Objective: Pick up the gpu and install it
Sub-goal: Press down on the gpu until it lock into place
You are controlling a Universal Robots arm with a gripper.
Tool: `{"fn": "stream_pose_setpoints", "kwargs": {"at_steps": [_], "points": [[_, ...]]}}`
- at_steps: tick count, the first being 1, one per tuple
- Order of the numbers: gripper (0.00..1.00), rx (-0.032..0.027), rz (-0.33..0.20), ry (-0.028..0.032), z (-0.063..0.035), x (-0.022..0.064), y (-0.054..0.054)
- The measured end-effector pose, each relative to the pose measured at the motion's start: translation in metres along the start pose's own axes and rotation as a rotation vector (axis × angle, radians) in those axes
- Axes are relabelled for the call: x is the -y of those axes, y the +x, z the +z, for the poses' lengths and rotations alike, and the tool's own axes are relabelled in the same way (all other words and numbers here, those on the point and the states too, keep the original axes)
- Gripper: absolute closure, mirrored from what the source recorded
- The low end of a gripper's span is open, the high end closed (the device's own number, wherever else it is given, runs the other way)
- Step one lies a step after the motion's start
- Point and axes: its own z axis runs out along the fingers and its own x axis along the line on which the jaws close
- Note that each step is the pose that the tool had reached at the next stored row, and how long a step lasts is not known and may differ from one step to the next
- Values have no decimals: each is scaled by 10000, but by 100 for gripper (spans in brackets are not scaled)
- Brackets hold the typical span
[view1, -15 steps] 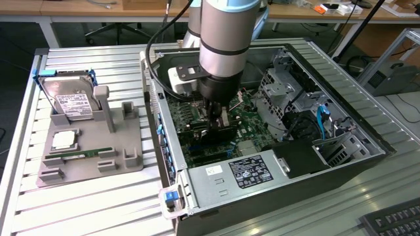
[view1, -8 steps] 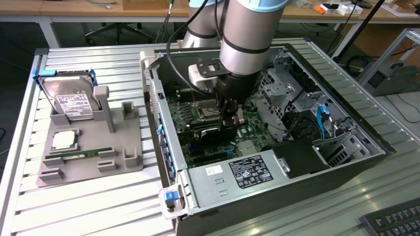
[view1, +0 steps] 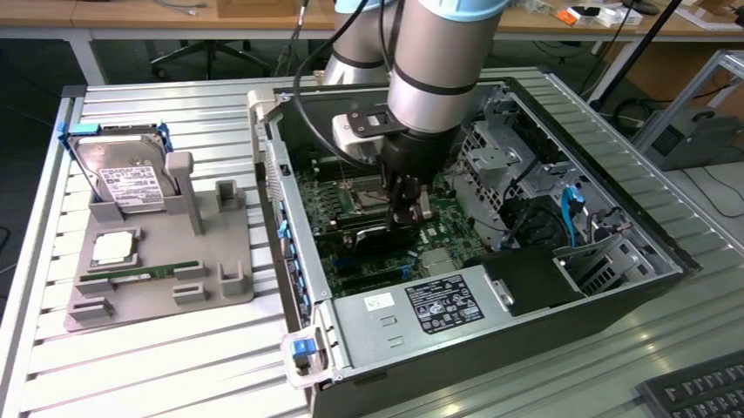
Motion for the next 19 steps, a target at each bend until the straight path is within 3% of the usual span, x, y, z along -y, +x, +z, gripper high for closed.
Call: {"fn": "stream_pose_setpoints", "kwargs": {"at_steps": [11,17,19], "points": [[89,-1,1,28,-9,-252,-88],[89,-1,0,58,-13,-511,-87],[89,0,0,59,-12,-548,-86]]}}
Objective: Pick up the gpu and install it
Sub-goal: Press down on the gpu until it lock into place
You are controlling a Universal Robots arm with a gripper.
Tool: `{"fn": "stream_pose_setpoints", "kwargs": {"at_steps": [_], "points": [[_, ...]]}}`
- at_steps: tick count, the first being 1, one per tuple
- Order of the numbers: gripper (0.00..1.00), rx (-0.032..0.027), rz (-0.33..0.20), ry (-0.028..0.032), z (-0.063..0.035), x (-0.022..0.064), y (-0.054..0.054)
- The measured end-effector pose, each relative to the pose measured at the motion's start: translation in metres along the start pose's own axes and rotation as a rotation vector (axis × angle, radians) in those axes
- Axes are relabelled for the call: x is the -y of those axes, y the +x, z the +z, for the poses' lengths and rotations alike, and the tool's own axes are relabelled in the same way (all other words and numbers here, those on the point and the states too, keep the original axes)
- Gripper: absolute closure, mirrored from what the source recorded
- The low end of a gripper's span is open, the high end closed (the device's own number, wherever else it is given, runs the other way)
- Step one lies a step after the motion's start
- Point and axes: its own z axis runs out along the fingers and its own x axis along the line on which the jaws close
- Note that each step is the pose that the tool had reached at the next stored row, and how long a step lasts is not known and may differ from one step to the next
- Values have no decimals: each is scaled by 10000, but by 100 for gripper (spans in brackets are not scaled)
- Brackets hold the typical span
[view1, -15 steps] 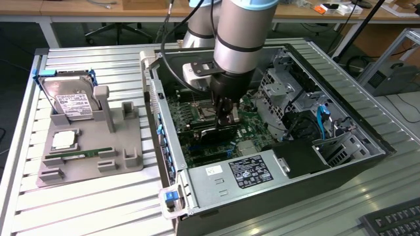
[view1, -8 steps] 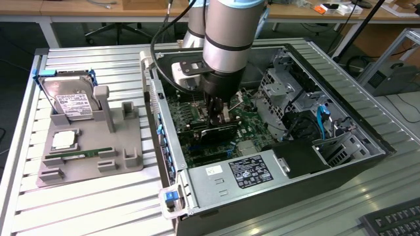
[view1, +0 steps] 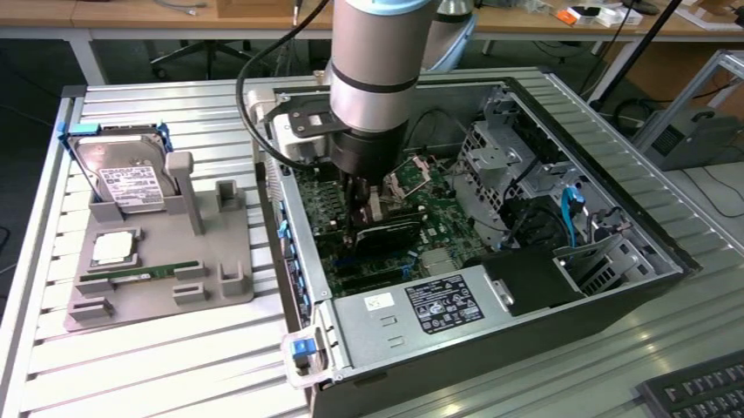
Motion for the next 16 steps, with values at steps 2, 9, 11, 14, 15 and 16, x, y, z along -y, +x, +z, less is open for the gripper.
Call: {"fn": "stream_pose_setpoints", "kwargs": {"at_steps": [2,9,11,14,15,16], "points": [[89,0,-1,0,1,-2,0],[89,-4,-1,-2,20,-5,2],[89,-8,-1,-5,31,-6,3],[89,-6,0,-3,50,-8,2],[89,2,0,7,61,-7,1],[89,-2,-2,1,68,-9,2]]}}
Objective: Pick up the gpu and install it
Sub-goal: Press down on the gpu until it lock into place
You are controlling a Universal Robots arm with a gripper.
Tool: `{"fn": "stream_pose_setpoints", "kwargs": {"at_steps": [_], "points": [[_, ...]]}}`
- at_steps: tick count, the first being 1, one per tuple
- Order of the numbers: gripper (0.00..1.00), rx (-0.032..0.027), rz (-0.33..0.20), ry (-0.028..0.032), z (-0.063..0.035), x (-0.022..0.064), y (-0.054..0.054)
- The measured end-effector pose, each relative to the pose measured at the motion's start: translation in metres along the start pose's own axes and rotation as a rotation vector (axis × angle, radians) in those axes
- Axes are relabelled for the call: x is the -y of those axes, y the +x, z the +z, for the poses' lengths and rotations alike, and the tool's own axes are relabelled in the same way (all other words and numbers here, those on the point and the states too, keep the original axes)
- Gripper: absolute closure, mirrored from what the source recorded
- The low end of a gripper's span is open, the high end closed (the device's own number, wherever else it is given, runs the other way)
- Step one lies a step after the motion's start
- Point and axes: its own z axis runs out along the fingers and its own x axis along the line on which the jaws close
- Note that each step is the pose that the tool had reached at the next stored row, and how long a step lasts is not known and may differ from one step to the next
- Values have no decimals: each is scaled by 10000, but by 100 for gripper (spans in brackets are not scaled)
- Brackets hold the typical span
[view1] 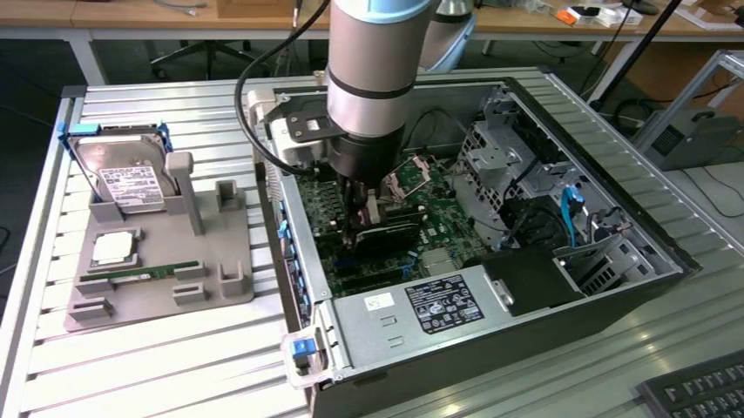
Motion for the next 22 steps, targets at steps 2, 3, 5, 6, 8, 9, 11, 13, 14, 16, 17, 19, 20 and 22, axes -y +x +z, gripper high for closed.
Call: {"fn": "stream_pose_setpoints", "kwargs": {"at_steps": [2,3,5,6,8,9,11,13,14,16,17,19,20,22], "points": [[89,-5,1,-4,9,-2,0],[89,-9,1,-7,10,-2,1],[89,-1,3,-4,14,-3,2],[89,2,3,-3,8,-2,2],[89,14,2,7,-42,2,1],[89,3,4,-2,-68,4,2],[89,6,4,-4,-83,22,1],[89,9,5,-41,-83,76,2],[89,10,6,-64,-82,111,2],[89,10,6,-132,-78,201,3],[89,10,6,-174,-76,251,4],[89,9,5,-246,-72,335,6],[89,9,6,-301,-70,395,10],[89,8,6,-366,-67,471,13]]}}
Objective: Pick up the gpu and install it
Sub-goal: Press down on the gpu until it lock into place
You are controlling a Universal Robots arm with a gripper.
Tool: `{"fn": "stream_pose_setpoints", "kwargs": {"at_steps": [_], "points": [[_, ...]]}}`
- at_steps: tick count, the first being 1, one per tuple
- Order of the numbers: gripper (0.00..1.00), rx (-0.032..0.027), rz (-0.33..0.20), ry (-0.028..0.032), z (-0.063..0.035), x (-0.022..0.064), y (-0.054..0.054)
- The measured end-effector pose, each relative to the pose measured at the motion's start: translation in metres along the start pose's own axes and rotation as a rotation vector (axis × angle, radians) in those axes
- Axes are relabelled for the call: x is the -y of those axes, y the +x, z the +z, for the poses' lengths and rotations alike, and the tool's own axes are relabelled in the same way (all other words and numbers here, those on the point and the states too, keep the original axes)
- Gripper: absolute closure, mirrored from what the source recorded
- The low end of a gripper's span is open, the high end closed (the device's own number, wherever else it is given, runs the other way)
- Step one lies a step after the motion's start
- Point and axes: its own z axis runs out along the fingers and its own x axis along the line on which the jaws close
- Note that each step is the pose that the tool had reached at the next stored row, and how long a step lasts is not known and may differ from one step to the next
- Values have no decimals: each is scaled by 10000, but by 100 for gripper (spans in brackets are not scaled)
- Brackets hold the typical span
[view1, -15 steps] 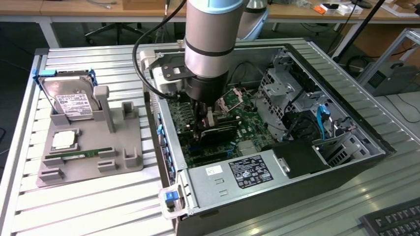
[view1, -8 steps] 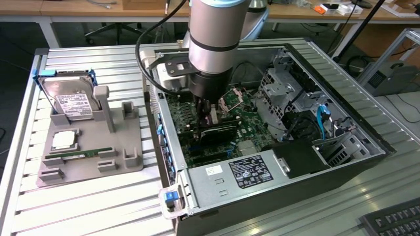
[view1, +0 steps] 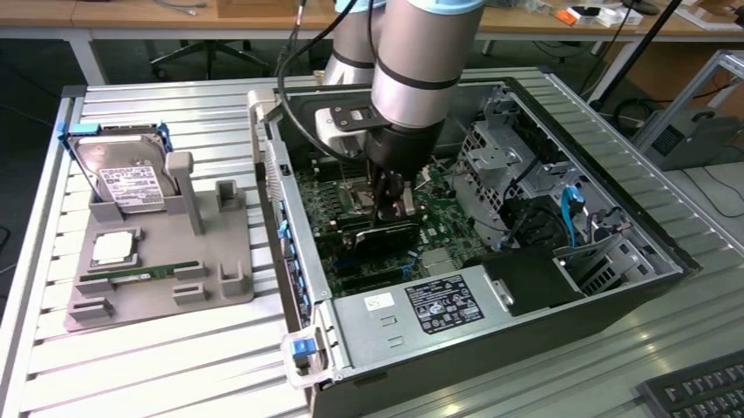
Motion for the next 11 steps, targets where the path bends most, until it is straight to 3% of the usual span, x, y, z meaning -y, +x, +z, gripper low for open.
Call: {"fn": "stream_pose_setpoints", "kwargs": {"at_steps": [2,4,11], "points": [[89,0,-1,-67,1,78,4],[89,2,0,-88,1,107,7],[89,8,1,-101,1,137,7]]}}
